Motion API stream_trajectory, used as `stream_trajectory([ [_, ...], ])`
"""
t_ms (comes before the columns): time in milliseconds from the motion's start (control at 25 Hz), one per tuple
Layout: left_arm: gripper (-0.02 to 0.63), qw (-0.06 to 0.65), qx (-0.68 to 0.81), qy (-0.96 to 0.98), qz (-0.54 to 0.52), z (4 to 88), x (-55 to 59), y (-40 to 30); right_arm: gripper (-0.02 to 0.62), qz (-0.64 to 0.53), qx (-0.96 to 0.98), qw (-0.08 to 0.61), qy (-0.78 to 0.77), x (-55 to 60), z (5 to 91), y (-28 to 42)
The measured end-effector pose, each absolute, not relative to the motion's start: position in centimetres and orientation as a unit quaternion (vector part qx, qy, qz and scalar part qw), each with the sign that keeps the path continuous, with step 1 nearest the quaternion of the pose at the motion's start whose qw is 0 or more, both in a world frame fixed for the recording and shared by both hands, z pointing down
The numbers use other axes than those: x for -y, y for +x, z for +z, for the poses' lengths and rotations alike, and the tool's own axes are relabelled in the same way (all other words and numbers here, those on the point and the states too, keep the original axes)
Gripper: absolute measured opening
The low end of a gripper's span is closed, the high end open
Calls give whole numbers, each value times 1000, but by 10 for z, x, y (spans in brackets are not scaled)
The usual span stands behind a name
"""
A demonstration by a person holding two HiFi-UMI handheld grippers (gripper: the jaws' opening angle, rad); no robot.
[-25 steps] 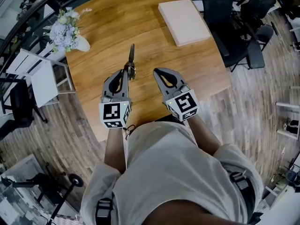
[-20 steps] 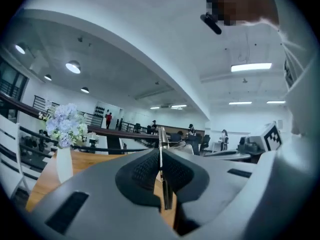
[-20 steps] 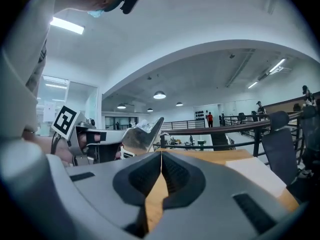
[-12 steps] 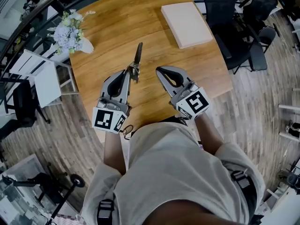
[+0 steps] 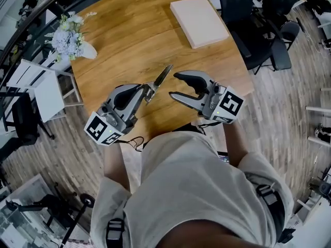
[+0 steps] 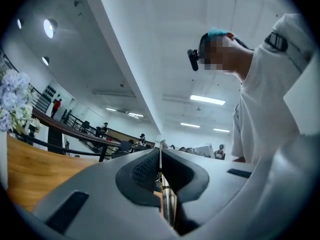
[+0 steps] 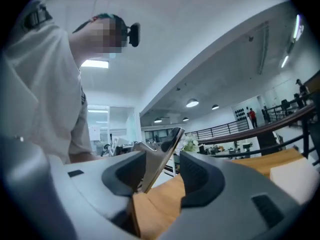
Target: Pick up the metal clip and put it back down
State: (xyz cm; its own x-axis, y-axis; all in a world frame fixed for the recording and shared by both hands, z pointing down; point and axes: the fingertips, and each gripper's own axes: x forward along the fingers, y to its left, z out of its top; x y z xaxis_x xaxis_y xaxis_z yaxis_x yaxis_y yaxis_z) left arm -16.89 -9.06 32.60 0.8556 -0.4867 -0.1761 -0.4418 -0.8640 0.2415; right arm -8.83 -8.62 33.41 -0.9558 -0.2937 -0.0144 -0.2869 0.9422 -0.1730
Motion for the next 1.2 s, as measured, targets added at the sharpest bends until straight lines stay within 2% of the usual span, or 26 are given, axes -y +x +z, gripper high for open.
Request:
stream_trajectory([
  [200,28,99,182,970,-128,322,75,-154,239,-164,-979,75,-97,84,341,-83],
  [560,28,117,100,980,-130,322,61,-122,236,-185,-973,128,-48,63,324,-75],
  [600,28,121,95,980,-129,324,61,-118,232,-180,-974,128,-45,59,324,-73],
  [720,28,137,93,978,-131,329,65,-109,113,-163,-976,130,-64,57,324,-64],
  [1080,29,177,75,975,-113,345,79,-66,100,-121,-974,110,-155,58,330,-24],
  [1200,49,184,84,976,-83,361,87,-45,98,-113,-971,88,-190,60,340,-5],
])
